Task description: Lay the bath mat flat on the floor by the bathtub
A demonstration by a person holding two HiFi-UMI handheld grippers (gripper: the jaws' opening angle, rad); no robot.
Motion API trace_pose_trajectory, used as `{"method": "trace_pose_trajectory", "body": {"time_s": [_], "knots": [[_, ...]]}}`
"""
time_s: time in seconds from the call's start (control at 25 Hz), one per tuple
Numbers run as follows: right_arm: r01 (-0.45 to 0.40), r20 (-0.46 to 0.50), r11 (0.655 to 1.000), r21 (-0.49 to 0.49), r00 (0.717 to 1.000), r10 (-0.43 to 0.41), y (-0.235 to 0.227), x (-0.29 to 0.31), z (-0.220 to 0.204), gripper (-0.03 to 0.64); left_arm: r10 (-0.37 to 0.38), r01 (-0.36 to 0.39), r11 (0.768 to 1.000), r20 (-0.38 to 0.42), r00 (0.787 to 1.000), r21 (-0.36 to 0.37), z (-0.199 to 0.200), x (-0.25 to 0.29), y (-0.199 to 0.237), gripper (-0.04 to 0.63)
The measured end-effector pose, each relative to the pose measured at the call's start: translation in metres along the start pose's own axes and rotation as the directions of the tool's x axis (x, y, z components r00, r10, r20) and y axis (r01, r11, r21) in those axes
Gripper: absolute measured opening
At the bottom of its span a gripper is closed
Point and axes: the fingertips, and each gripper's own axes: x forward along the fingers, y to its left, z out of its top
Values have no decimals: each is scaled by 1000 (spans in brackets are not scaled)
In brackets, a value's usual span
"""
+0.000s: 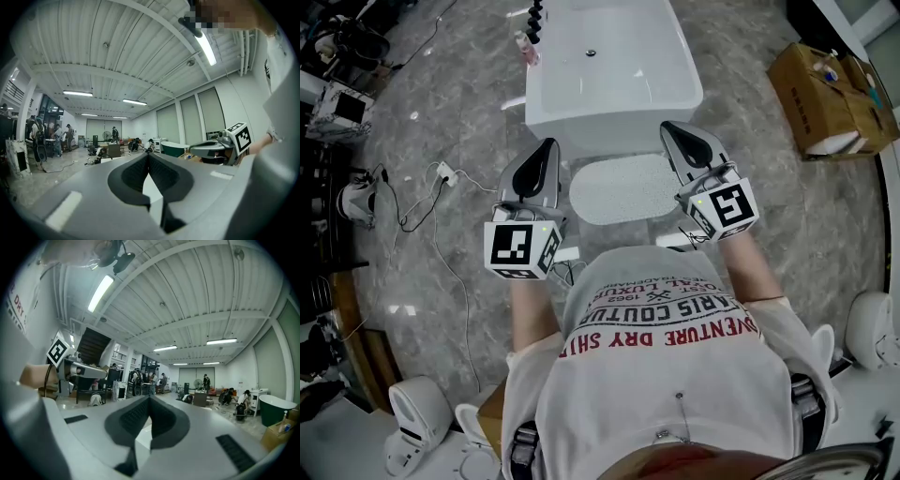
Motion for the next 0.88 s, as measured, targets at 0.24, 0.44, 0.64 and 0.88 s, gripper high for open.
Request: {"method": "trace_pose_trajectory", "body": {"time_s": [0.24, 0.44, 0.64, 0.88], "knots": [[30, -17, 999, 14, 999, -29, -10, 1, -7, 8, 1, -1, 1000, -4, 1000, -9, -4, 3, 1, 12], [39, -39, 999, 5, 998, -39, -15, 4, -13, 8, 5, -6, 1000, -15, 1000, -23, -10, 6, 5, 12], [30, -53, 1000, -8, 998, -31, -5, 12, -14, 6, -3, 2, 999, -22, 1000, -52, -16, 2, 13, 12], [17, -67, 1000, -13, 998, -18, 1, 17, -15, 8, 1, -3, 999, -43, 999, -46, -22, 1, 18, 12]]}}
